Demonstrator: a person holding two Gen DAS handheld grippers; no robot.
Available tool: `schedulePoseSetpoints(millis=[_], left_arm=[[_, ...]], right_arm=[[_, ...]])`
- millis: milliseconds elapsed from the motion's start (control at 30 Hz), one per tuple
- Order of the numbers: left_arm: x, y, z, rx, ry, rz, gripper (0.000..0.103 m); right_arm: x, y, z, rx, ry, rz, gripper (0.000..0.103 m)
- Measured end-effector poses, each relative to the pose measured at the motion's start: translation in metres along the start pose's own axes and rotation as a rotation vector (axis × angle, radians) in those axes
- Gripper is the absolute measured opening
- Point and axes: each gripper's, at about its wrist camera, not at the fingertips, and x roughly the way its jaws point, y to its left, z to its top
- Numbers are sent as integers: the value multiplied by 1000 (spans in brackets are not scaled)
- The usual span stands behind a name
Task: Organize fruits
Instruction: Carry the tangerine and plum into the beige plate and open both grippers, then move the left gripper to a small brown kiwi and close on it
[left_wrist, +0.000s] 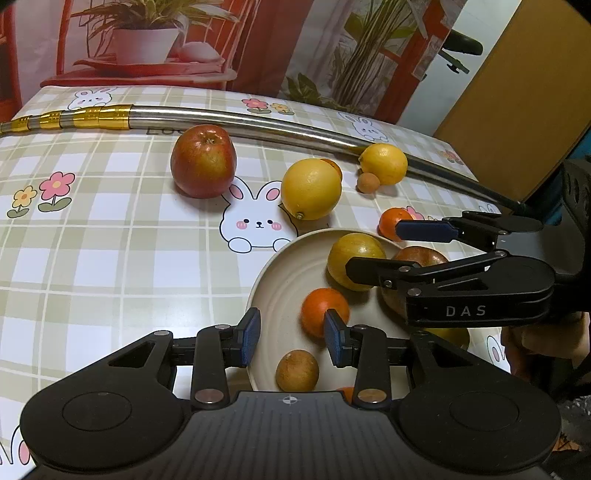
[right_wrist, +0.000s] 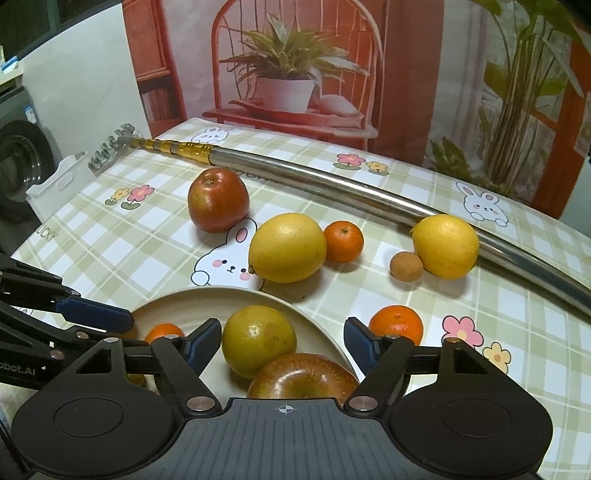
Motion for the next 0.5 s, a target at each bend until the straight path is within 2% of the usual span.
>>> schedulePoseSetpoints(millis=[500], left_arm=[[-4,0,1,4,-16,5,40]], right_arm=[[-10,-2,0,17,-32,1,75]])
